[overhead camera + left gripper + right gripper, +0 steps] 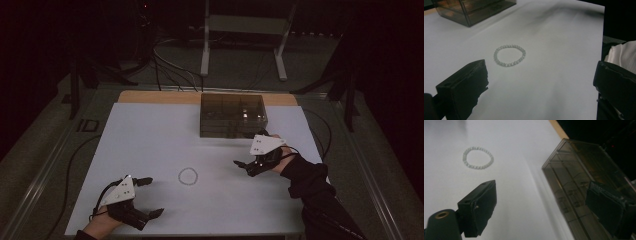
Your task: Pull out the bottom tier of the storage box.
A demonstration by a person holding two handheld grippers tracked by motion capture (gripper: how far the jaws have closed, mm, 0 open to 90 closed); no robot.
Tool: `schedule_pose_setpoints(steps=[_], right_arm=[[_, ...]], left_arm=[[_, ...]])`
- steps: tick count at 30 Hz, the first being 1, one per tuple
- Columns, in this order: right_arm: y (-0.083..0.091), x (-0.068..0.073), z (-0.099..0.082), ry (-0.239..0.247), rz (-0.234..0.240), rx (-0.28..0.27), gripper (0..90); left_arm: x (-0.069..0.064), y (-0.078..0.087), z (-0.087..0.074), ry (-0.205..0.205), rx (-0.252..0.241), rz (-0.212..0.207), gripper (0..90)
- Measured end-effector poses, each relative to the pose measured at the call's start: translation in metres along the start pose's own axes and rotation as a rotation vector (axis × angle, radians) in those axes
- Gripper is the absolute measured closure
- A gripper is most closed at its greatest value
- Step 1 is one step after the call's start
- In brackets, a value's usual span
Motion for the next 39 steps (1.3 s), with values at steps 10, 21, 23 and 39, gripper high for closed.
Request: schedule_pose_setpoints(steps=[10, 21, 23, 39], right_arm=[[-0.019, -0.002, -0.010, 0.029, -0.031, 0.034, 10.7], [-0.033, -0.003, -0.020, 0.081, -0.089, 0.101, 13.7], [-0.035, -0.003, -0.021, 0.087, -0.096, 0.109, 13.7], [-0.057, -0.003, -0.031, 0.165, -0.226, 0.255, 22.1]], left_arm=[[0.000, 0.000, 0.000, 0.000, -0.001, -0.001, 0.0], [0.000, 0.000, 0.000, -0.001, -0.001, -0.002, 0.0], [0.000, 0.000, 0.000, -0.001, 0.000, -0.002, 0.0], [0.000, 0.000, 0.000, -0.003, 0.000, -0.003, 0.0]])
Point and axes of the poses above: each handheld gripper's, and its own axes: y roughly backward along the jaws, z roughly out of its top, x roughly to its left, the point moved 4 cm from there along -y, roughly forward along the jaws, and after that the axes turned 9 degrees about -y, right-handed, at the moved point
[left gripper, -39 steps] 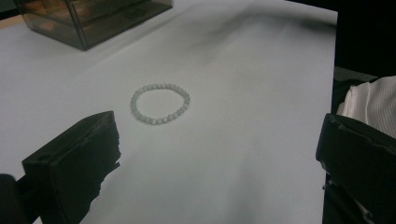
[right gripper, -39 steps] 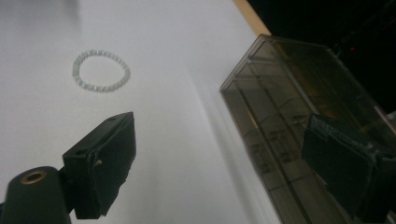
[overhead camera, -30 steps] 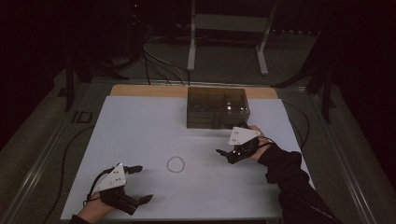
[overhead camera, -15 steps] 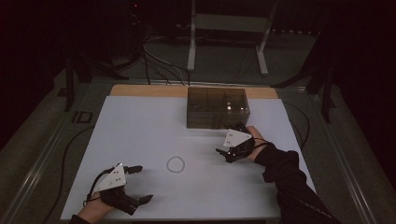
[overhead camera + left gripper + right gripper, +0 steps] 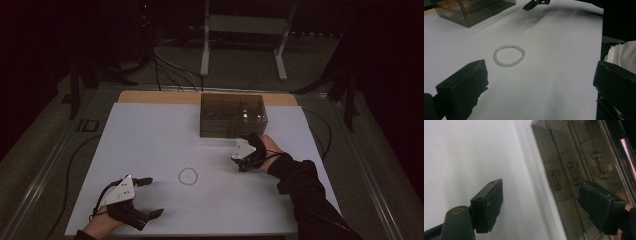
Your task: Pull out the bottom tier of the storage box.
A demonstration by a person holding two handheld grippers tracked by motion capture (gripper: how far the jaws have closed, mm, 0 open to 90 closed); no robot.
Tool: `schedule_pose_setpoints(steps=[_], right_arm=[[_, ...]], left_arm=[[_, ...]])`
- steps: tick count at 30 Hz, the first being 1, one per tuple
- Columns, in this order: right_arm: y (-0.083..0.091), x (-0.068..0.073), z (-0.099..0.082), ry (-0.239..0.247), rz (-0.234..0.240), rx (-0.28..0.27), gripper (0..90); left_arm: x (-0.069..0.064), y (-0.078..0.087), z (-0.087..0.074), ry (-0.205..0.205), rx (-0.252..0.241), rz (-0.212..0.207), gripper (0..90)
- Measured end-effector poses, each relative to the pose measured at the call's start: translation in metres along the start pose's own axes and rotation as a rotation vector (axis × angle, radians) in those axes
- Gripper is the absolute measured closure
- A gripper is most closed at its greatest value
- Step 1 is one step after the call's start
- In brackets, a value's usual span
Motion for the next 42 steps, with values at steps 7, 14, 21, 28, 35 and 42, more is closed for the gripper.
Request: schedule_pose_setpoints(steps=[7, 14, 21, 28, 35, 42], right_arm=[[-0.008, 0.000, -0.004, 0.051, -0.087, 0.067, 23.9], [-0.014, 0.001, -0.007, 0.081, -0.167, 0.107, 24.0], [-0.024, 0.008, -0.002, 0.150, -0.283, 0.128, 29.5], [-0.040, 0.014, -0.003, 0.240, -0.375, 0.153, 41.5], [-0.051, 0.017, -0.005, 0.281, -0.417, 0.166, 54.8], [-0.062, 0.018, -0.005, 0.361, -0.467, 0.188, 67.8]], left_arm=[[0.000, 0.000, 0.000, -0.003, 0.000, 0.000, 0.0], [0.000, 0.000, 0.000, -0.001, -0.001, 0.001, 0.0], [0.000, 0.000, 0.000, 0.000, -0.003, -0.001, 0.0], [0.000, 0.000, 0.000, 0.000, -0.002, -0.002, 0.0], [0.000, 0.000, 0.000, 0.000, -0.004, -0.002, 0.0], [0.000, 0.000, 0.000, 0.000, -0.004, -0.002, 0.0]])
Point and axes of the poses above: each handheld gripper's, and its own axes: y roughly backward along the jaws, z roughly out of its top, x roughly to its left, the point moved 4 cm from there along -y, roughly forward along the jaws, and after that the axes turned 9 degrees about -y, right-handed, at the moved point
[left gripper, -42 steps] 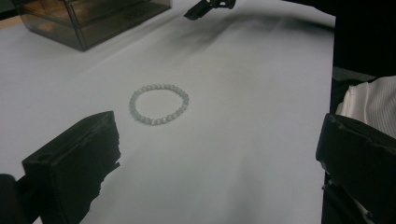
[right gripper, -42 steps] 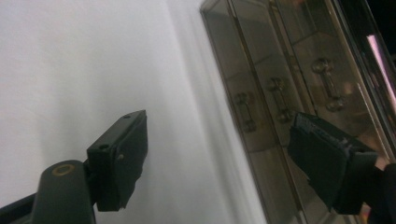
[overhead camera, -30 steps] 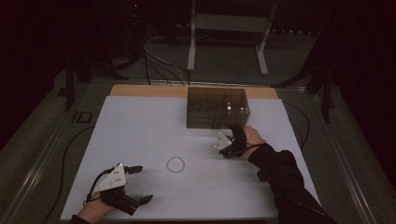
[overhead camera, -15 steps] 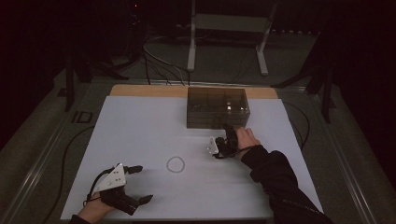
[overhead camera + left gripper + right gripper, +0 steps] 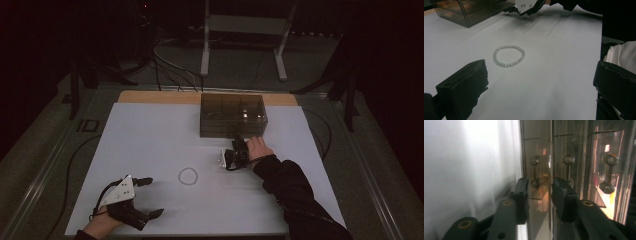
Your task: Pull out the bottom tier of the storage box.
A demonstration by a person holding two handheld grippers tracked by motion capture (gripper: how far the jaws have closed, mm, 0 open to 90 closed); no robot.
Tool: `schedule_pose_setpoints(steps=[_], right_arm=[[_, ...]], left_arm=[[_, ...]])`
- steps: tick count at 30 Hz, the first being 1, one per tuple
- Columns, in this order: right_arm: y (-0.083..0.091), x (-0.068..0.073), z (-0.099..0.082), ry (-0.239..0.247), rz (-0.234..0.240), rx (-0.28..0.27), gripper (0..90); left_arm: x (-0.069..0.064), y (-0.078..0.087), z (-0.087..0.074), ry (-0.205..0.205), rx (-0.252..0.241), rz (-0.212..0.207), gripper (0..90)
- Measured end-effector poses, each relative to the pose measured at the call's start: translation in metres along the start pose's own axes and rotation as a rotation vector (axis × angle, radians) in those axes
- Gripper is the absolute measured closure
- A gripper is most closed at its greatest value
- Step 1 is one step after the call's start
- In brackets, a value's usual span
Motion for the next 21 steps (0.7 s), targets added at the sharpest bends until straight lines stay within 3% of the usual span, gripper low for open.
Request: schedule_pose_setpoints(steps=[7, 21], right_arm=[[-0.008, 0.003, 0.000, 0.043, -0.027, 0.015, 75.6], [-0.017, 0.010, 0.001, 0.101, -0.065, 0.024, 79.0]], left_arm=[[0.000, 0.000, 0.000, -0.001, -0.001, -0.002, 0.0], [0.000, 0.000, 0.000, -0.002, -0.004, -0.003, 0.0]])
Point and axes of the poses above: each handheld gripper's, and its own axes: y roughly backward along the jaws, z roughly out of its top, x roughly to its left, the point moved 4 cm from there along -y, roughly forward along the jaws, and after that the axes turned 9 degrees about -y, right-handed, at the moved point
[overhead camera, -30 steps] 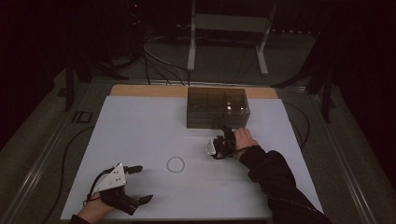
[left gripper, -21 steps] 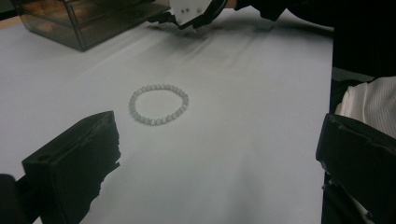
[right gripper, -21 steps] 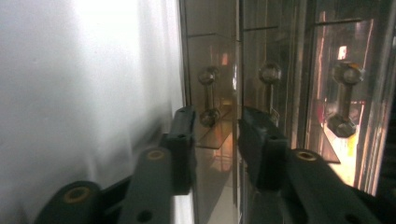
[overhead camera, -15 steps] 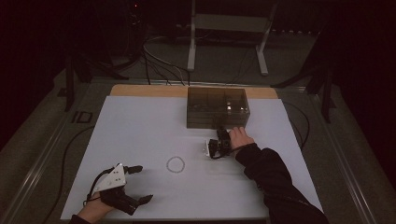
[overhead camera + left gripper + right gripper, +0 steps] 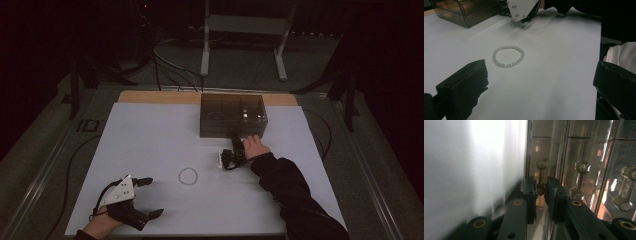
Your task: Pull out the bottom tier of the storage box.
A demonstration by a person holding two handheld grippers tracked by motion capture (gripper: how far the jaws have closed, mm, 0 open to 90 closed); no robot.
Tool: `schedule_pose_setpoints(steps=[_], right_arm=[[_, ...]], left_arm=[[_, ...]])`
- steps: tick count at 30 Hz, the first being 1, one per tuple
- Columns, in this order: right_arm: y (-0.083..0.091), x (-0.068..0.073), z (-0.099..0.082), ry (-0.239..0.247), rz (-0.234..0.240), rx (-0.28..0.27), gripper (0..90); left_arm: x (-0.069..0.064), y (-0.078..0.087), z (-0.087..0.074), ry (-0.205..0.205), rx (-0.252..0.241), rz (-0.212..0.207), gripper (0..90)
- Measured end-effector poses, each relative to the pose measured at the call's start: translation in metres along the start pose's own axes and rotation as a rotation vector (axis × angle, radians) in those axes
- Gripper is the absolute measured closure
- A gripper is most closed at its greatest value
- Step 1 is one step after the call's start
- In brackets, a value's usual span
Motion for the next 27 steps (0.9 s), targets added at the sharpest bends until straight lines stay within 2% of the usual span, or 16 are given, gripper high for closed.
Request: schedule_pose_setpoints(steps=[13, 27], right_arm=[[0.004, -0.002, 0.000, 0.030, 0.022, 0.000, 80.2], [0.020, 0.001, -0.003, 0.054, 0.034, -0.024, 80.2]], left_arm=[[-0.001, 0.000, 0.001, -0.005, -0.001, 0.001, 0.0], [-0.001, 0.000, 0.001, -0.007, 0.001, 0.001, 0.0]])
Point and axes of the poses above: each handheld gripper's, and its own axes: y roughly backward along the jaws, z roughly out of its top, x roughly to its left, the point moved 4 cm from there along -y, roughly forward along the jaws, and after that the axes turned 9 degrees about -y, right-handed, at the moved point
